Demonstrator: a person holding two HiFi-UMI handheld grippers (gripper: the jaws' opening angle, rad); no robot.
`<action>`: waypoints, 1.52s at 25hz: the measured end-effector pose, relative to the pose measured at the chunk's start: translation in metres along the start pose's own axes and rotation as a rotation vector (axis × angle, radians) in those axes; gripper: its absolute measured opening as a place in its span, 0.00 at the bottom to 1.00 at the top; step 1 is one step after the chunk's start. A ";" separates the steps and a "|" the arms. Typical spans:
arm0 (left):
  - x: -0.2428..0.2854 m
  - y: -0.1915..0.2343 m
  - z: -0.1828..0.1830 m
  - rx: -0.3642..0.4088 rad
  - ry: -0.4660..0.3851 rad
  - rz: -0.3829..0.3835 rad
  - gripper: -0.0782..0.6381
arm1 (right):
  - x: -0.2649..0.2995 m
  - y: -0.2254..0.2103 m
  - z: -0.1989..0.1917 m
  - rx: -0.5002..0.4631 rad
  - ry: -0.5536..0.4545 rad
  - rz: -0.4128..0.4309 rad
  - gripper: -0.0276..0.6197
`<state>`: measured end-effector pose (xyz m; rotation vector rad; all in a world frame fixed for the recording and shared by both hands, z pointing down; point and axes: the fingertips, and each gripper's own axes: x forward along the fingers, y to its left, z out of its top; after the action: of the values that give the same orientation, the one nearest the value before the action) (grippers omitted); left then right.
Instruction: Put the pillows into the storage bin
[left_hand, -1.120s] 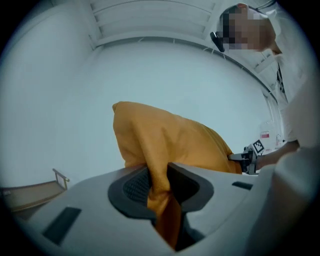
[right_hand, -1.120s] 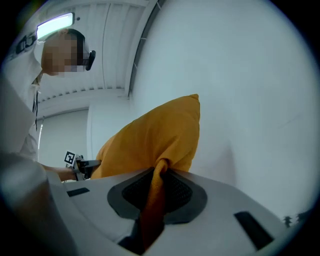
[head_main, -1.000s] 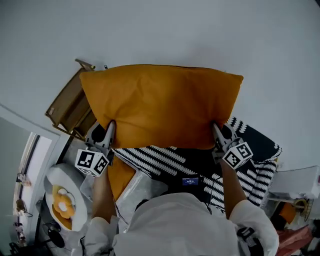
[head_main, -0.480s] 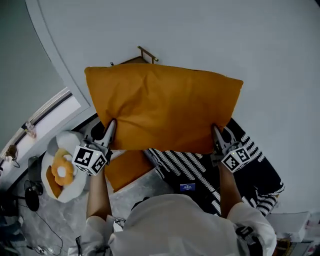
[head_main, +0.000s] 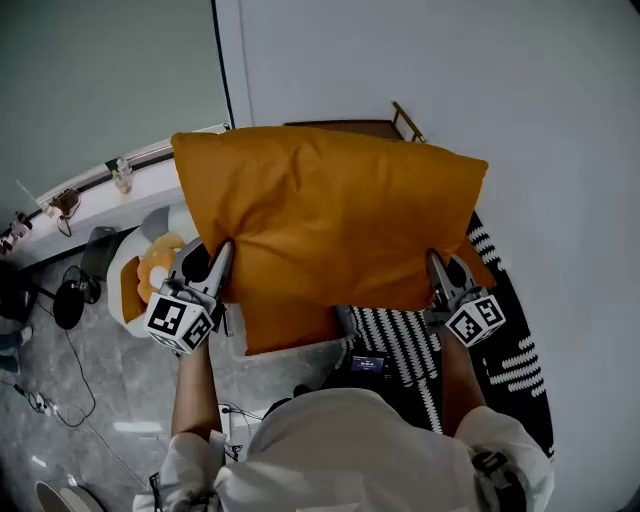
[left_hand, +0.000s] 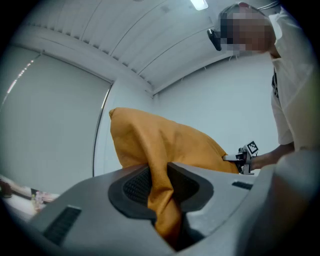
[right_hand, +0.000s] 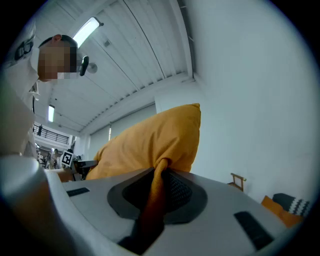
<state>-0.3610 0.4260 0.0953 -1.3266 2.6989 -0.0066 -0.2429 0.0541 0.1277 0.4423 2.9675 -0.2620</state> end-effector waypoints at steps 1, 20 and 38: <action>-0.014 0.010 -0.001 0.000 0.009 0.037 0.24 | 0.017 0.006 -0.007 0.013 0.008 0.040 0.16; -0.086 0.076 -0.127 -0.181 0.244 0.417 0.25 | 0.174 0.003 -0.181 0.254 0.253 0.325 0.16; -0.096 0.132 -0.386 -0.543 0.558 0.422 0.25 | 0.183 -0.023 -0.411 0.413 0.627 0.189 0.14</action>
<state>-0.4538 0.5612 0.4804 -0.9088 3.5959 0.5019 -0.4656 0.1616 0.5046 1.0124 3.4217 -0.8664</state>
